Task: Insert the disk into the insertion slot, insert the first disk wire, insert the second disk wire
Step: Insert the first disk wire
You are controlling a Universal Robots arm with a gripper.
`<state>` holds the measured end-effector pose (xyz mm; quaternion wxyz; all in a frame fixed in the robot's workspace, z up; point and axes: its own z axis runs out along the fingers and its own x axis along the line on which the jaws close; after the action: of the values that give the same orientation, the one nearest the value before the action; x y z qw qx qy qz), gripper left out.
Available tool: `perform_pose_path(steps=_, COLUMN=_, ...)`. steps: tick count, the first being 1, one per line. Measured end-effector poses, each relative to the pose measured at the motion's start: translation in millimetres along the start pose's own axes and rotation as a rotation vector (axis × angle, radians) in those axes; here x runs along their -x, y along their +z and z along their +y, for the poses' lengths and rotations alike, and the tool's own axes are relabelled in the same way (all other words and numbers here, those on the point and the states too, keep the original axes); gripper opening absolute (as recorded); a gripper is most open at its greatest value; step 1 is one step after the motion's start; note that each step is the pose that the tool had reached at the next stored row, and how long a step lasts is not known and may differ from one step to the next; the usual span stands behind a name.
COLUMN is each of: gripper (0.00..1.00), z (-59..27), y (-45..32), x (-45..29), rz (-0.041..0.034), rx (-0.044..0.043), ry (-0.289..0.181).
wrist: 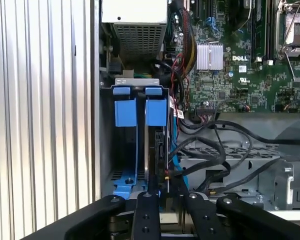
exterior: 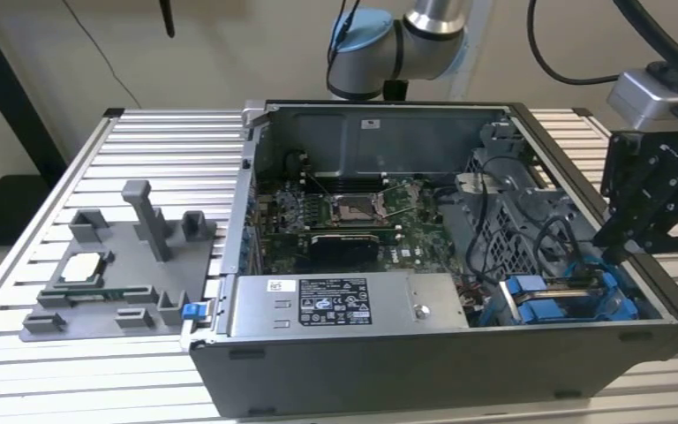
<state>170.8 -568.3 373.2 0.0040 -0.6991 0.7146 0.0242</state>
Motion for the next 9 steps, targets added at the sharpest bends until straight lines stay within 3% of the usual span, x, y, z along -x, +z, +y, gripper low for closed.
perform_pose_path(steps=4, gripper=1.0, z=-2.7, y=3.5, x=-0.1, rz=0.0001, rx=-0.0025, ry=-0.009)
perform_pose_path(steps=9, gripper=1.0, z=-5.6, y=5.9, x=-0.1, rz=0.0002, rx=-0.0168, ry=-0.024)
